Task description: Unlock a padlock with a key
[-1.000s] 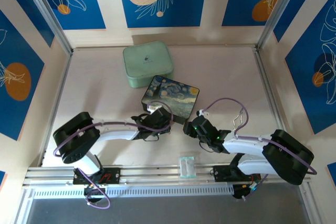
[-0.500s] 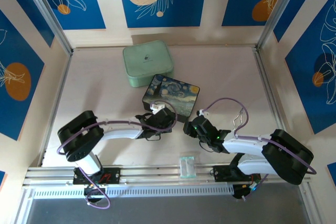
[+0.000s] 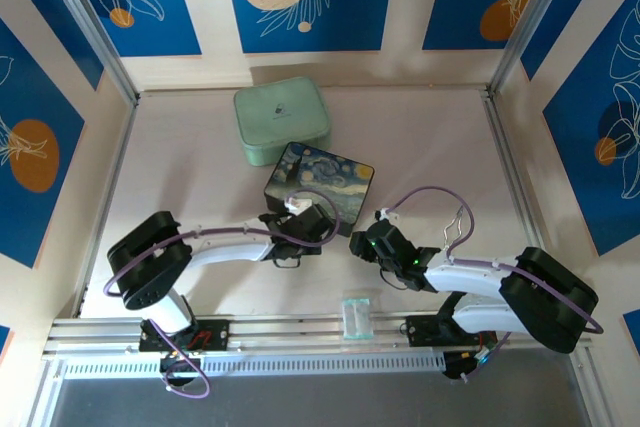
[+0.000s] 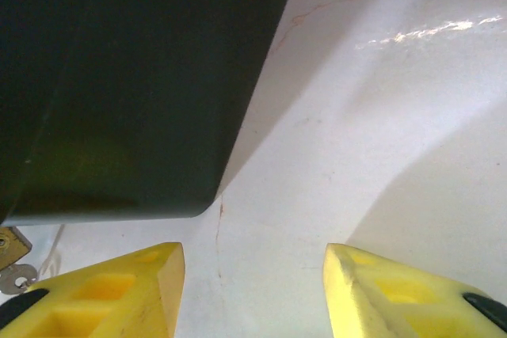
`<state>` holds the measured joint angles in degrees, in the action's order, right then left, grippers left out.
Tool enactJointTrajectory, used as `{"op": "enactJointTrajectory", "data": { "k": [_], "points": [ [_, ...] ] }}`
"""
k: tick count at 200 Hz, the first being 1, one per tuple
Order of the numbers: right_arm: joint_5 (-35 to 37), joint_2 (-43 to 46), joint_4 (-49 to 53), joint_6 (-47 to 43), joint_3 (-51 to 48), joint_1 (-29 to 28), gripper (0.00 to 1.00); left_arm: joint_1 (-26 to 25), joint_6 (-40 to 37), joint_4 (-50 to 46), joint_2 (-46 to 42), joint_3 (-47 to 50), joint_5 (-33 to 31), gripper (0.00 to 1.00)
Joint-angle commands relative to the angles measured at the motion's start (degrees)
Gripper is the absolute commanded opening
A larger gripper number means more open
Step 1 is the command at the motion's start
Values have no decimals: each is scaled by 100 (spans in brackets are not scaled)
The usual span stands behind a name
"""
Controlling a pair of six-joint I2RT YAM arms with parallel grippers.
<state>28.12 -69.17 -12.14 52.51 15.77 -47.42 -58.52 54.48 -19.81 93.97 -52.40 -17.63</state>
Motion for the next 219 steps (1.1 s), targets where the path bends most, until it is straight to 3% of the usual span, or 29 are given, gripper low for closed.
{"op": "enactJointTrajectory", "data": {
  "k": [1,29,81,136,183,219],
  "points": [
    [115,70,213,-57,84,57,51,69,-400,-1390,251,-53,-369,10],
    [94,25,160,-87,114,57,51,77,-447,-1371,442,-108,-399,12],
    [54,-45,115,-92,95,57,51,69,-384,-107,402,257,-328,22],
    [93,73,168,3,-54,64,51,69,-438,159,524,248,-357,32],
    [115,201,288,38,-85,59,51,-16,-482,-147,638,54,-636,32],
    [142,245,325,90,-131,66,51,-132,-469,-489,674,-98,-907,24]
  ]
}}
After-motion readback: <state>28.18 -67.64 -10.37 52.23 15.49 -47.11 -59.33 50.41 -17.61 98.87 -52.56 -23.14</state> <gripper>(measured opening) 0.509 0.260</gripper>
